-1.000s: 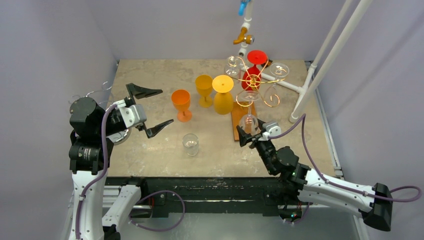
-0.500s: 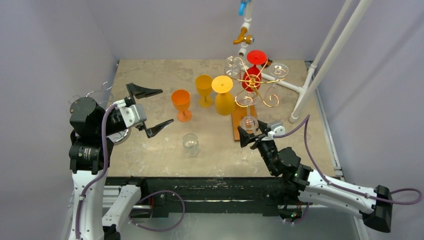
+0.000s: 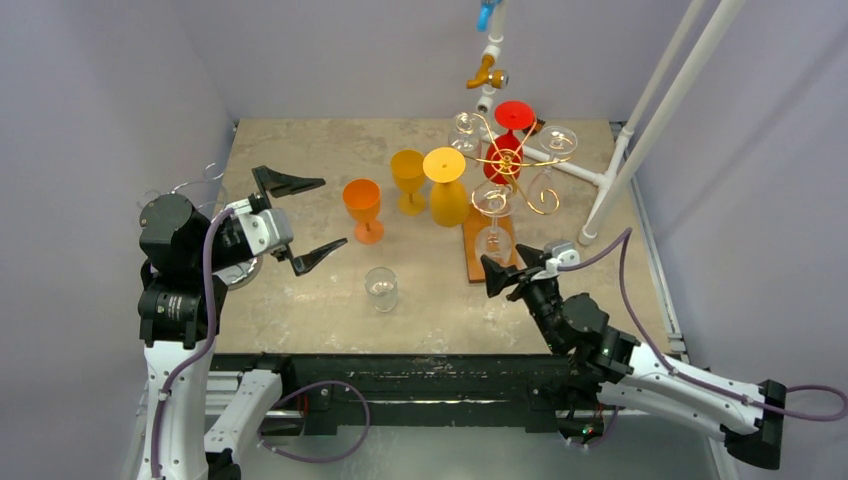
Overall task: Place the wine glass upside down on the wine glass rack
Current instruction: Turn the wine glass upside down at the wine rack, then adjust the wine rack at the center of the board.
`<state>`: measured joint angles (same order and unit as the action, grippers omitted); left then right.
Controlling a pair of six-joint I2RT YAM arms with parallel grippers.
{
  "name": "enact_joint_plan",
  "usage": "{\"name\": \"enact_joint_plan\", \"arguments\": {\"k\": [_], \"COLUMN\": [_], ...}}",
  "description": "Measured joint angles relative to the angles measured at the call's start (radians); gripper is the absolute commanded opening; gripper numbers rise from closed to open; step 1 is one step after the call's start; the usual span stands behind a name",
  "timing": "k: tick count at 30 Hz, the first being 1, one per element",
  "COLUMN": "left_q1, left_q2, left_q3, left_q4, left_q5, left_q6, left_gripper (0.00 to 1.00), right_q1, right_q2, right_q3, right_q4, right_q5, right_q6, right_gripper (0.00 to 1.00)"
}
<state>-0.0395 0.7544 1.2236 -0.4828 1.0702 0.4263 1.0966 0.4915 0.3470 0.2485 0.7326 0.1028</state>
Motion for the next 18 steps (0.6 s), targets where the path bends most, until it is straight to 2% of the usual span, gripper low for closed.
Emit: {"name": "enact_joint_plan", "arguments": {"k": [5,9,13,18], "left_q1": [0.0,0.0,0.0,0.0], "left_q2": [-0.001,-0.001,0.005,0.019], "left_q3": [0.0,-0.007,-0.011,-0.035], "left_q4": [-0.005,-0.005,-0.002,0.003], "left_q5": [0.0,0.01,0.021,0.025], "left_q6": [0.003,0.002,-0.016,-0.025], "left_gripper": [1.0,0.99,0.98,0.95], "right_q1": [0.0,-0.004,-0.005,-0.005], "right_q2": [-0.091,-0.089,0.031,0.311], "right_q3": [0.141,0.37,0.618,0.949], "right_q4": [-0.186,-0.382,-0.604,-0.867], "right_q5": [-0.031,-0.038,0.01,0.084], "right_q6": [0.084,0.178,0.286,0.378], "right_gripper": [0.59,0.48,0.54,0.64]}}
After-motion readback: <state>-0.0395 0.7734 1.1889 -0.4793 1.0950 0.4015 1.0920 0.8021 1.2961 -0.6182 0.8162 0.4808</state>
